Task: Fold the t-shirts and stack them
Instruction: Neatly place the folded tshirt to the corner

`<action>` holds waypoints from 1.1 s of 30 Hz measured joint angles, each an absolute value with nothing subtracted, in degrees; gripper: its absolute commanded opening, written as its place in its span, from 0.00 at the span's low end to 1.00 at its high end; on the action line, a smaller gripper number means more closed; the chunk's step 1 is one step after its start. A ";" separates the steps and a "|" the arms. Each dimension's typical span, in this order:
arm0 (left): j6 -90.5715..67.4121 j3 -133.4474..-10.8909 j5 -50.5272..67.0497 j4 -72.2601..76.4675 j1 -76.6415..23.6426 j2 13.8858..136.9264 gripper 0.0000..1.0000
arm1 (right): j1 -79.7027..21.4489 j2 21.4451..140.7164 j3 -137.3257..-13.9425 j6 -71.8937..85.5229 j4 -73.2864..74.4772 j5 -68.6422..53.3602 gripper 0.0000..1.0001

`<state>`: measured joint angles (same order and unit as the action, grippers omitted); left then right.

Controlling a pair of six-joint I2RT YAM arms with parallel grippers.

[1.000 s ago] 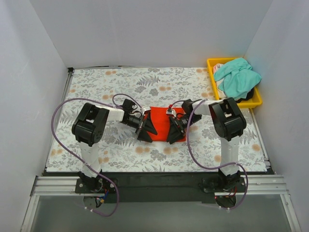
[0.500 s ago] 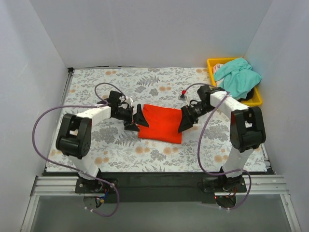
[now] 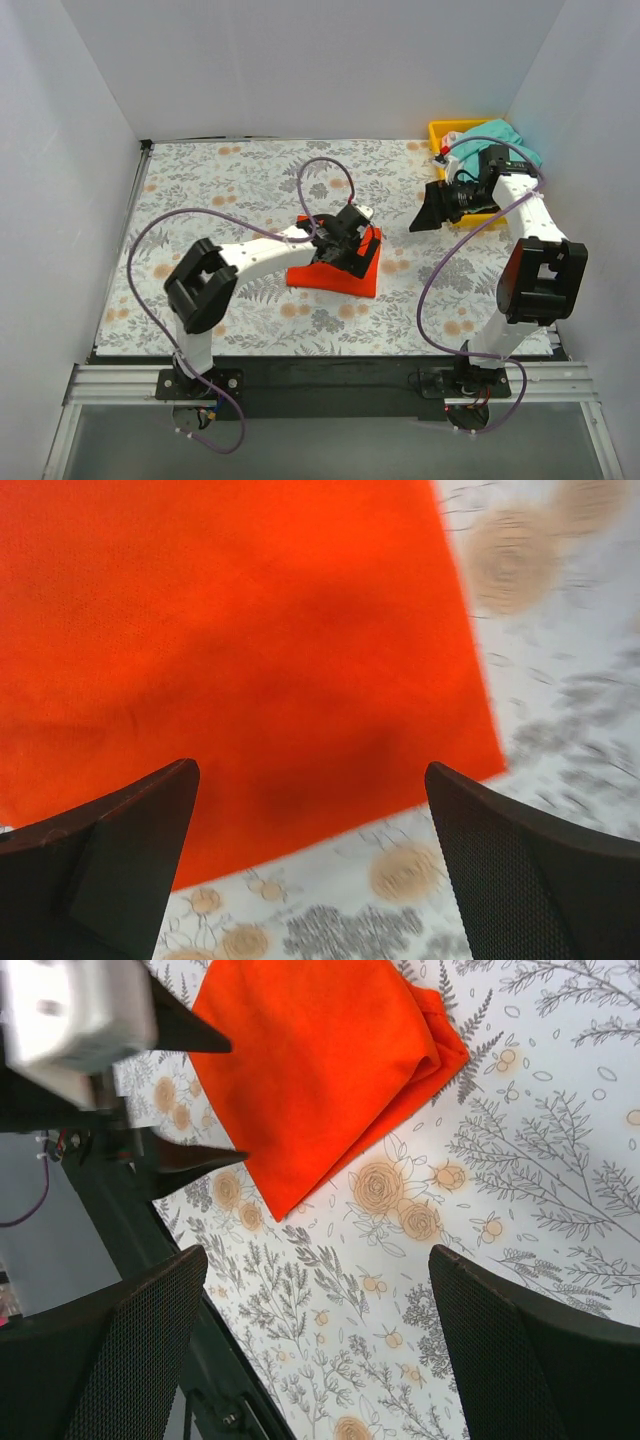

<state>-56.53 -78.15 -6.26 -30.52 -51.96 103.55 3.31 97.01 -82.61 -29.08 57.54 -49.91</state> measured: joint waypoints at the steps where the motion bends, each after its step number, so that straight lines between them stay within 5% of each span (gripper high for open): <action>1: -56.80 -79.44 -8.86 -31.20 -52.56 106.78 0.97 | 3.44 96.99 -82.28 -28.95 57.56 -49.71 0.98; 12: -59.09 -80.95 -12.99 -32.99 -46.96 115.28 0.97 | 3.20 96.68 -78.96 -28.75 58.61 -48.58 0.98; 26: -37.95 -78.65 -2.98 -29.61 -12.47 114.21 0.98 | 3.27 98.28 -79.15 -28.69 58.61 -46.96 0.98; 33: -21.69 -91.42 5.65 -36.18 3.46 122.39 0.97 | 3.27 100.12 -80.60 -28.38 58.57 -46.83 0.98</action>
